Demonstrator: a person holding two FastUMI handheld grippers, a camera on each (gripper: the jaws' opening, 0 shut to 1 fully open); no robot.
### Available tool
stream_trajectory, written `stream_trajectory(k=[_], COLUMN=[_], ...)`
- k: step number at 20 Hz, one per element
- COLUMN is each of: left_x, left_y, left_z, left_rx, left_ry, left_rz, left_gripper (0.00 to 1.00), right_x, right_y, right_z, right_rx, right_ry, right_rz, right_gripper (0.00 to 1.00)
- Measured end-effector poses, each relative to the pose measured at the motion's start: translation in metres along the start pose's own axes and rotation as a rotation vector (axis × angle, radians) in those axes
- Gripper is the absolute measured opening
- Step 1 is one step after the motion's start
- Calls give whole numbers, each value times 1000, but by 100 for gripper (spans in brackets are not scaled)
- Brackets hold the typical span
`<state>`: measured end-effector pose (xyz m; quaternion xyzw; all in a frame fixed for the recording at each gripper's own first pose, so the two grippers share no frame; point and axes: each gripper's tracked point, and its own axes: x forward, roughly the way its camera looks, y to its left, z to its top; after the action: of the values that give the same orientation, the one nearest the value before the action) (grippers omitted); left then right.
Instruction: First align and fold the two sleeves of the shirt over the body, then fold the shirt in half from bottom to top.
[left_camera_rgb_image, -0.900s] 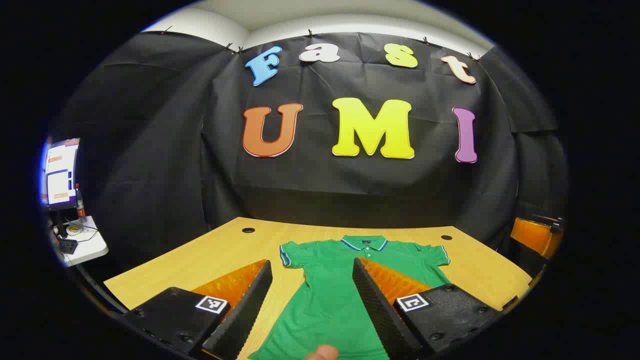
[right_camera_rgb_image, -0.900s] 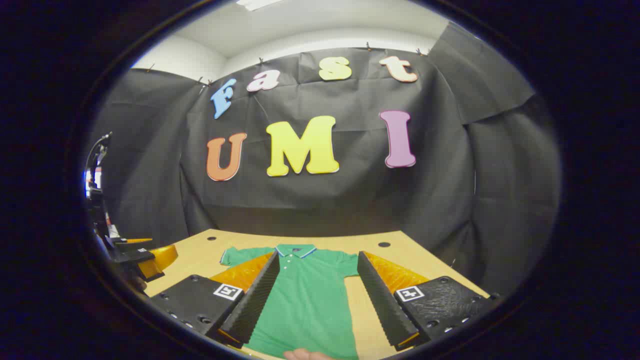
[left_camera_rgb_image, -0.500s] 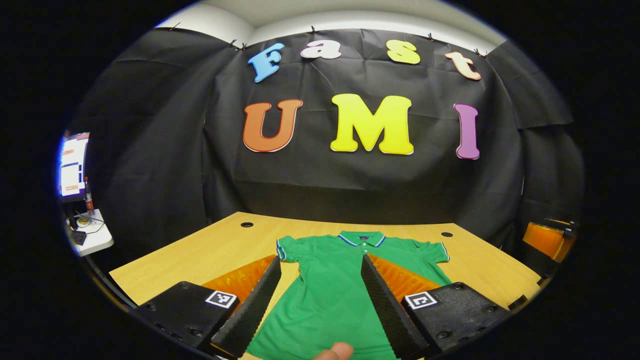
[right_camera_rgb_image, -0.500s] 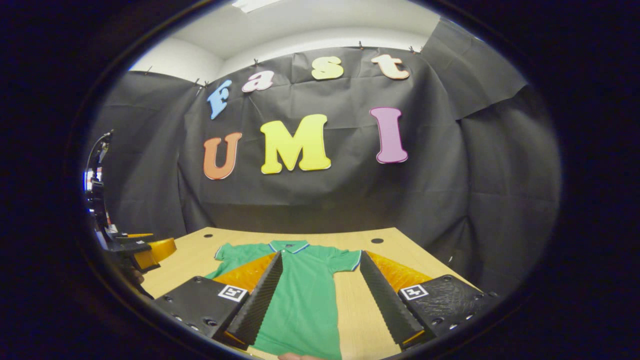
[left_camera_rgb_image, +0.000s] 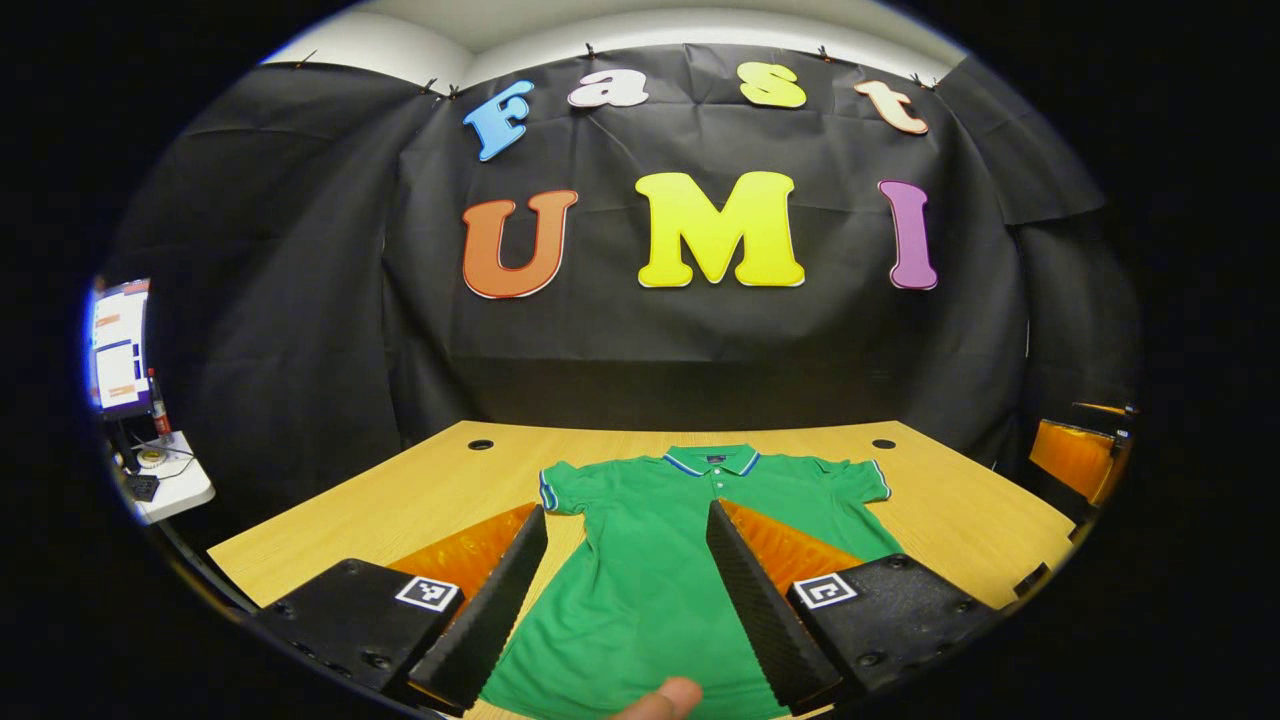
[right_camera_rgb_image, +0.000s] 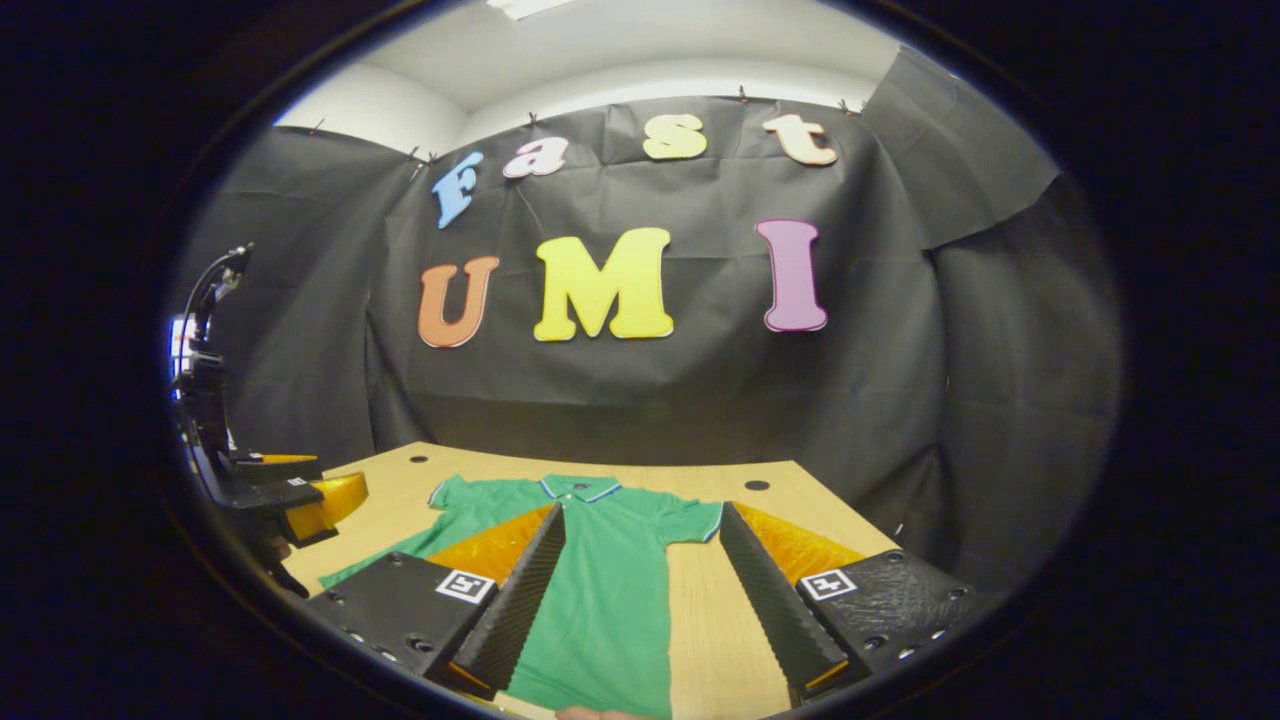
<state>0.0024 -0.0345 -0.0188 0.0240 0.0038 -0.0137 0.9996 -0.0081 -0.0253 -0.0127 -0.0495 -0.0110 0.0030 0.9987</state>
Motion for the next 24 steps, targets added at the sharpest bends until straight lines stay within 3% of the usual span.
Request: stream_trajectory(k=[2,3,12,16,17,18,24], left_x=[0,0,8,16,19,22,30], left_y=[2,2,7,6,5,3,-8], left_z=[1,0,-6,-13,-16,-19,-32], left_rx=[-9,-12,-25,-19,-17,-10,21], left_ry=[-1,2,14,23,29,35,59], left_rz=[0,0,14,13,12,9,-15], left_gripper=[100,100,100,100,100,100,100], right_x=[0,1,34,84,101,119,232], right_y=[2,2,-7,-33,-40,-47,-87], right_z=[-1,-1,0,-1,-3,-11,-71], right_rx=[-6,-14,-37,-51,-52,-56,-38], right_ry=[3,4,33,89,112,141,335], right_rz=[1,-1,-15,-60,-75,-88,-158], right_gripper=[91,95,91,96,93,96,95])
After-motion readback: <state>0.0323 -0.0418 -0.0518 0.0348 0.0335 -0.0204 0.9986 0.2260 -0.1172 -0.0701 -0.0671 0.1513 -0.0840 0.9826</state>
